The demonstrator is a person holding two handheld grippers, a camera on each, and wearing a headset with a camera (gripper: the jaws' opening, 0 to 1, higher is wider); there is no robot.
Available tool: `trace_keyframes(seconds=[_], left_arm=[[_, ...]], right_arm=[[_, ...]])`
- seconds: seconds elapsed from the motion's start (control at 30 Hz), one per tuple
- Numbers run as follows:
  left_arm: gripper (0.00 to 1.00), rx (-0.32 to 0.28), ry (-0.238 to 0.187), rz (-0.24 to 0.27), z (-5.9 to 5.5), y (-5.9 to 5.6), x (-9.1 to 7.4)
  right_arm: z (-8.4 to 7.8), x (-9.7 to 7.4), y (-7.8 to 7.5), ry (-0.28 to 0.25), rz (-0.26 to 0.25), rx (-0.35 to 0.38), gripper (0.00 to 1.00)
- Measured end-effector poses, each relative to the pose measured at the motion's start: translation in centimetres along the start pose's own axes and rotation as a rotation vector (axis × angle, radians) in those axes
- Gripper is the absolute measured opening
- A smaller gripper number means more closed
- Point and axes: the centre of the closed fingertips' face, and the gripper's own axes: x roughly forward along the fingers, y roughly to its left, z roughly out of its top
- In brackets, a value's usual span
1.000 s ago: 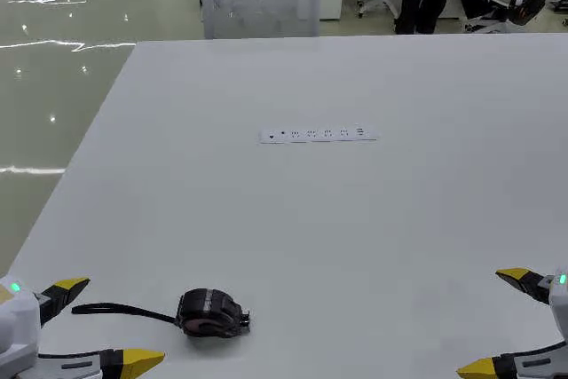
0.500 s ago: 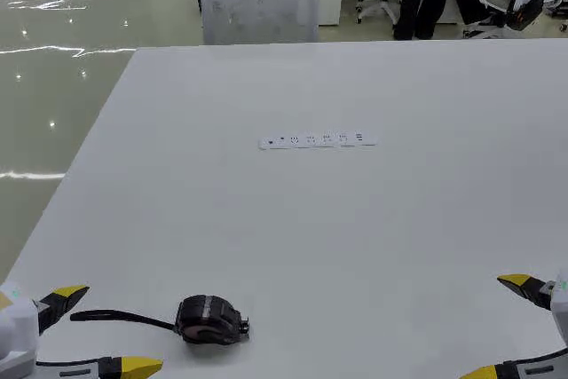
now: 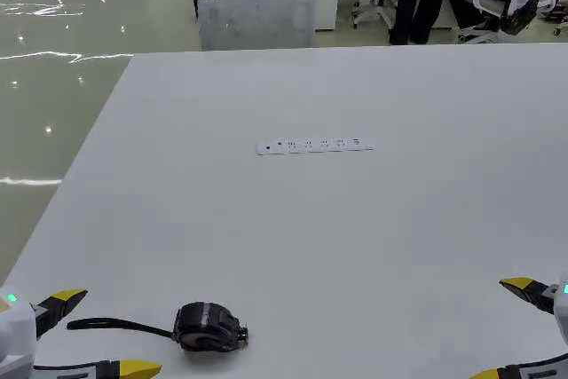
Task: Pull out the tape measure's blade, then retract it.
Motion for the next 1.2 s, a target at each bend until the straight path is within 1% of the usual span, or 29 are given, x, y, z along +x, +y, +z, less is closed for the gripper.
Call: trace_keyframes(seconds=[0.07, 0.2, 0.37, 0.5, 0.6, 0.67, 0.73, 0.8, 0.87, 0.9, 0.93, 0.97, 1.03, 1.07, 1.2], left_arm=[[1.00, 0.005, 0.001, -0.006, 0.0, -0.1, 0.1], [1.00, 0.023, 0.017, -0.018, -0.2, -0.1, 0.2], [1.00, 0.035, 0.022, -0.031, 0.0, -0.1, 0.3], [1.00, 0.077, 0.050, -0.055, 0.2, -0.1, 0.7], [1.00, 0.092, 0.061, -0.084, 0.6, -0.3, 1.0], [1.00, 0.118, 0.068, -0.097, 0.9, -0.3, 1.2], [1.00, 0.150, 0.083, -0.115, 1.0, -0.4, 1.5], [1.00, 0.171, 0.108, -0.142, 1.0, -0.7, 1.8], [1.00, 0.185, 0.144, -0.193, 0.8, -1.4, 2.1], [1.00, 0.196, 0.149, -0.195, 0.8, -1.4, 2.3], [1.00, 0.223, 0.166, -0.213, 0.7, -1.6, 2.6], [1.00, 0.236, 0.179, -0.223, 0.7, -1.8, 2.7], [1.00, 0.277, 0.188, -0.236, 0.9, -2.1, 3.1], [1.00, 0.286, 0.197, -0.245, 0.8, -2.2, 3.3], [0.96, 0.359, 0.240, -0.289, 0.8, -2.5, 4.2]], right_arm=[[0.0, 0.0, 0.0, -0.001, -0.001, 0.000, 1.00], [0.2, 0.0, -0.1, -0.007, -0.006, 0.001, 1.00], [0.3, 0.0, 0.0, -0.006, -0.003, -0.001, 1.00], [1.0, 0.4, -0.1, -0.012, -0.001, -0.007, 1.00], [1.9, 0.6, -0.1, -0.028, 0.004, -0.015, 1.00], [2.5, 0.9, -0.1, -0.033, 0.008, -0.021, 1.00], [3.2, 1.2, 0.1, -0.046, 0.013, -0.035, 1.00], [3.9, 1.5, 0.3, -0.050, 0.023, -0.045, 1.00], [4.5, 1.9, 0.4, -0.055, 0.030, -0.058, 1.00], [4.7, 2.0, 0.4, -0.058, 0.032, -0.060, 1.00], [5.1, 2.3, 0.6, -0.065, 0.037, -0.063, 1.00], [5.4, 2.4, 0.7, -0.067, 0.040, -0.066, 1.00], [6.2, 2.8, 1.0, -0.074, 0.050, -0.079, 1.00], [6.4, 3.0, 1.1, -0.076, 0.056, -0.084, 1.00], [7.4, 4.1, 1.7, -0.077, 0.080, -0.116, 1.00]])
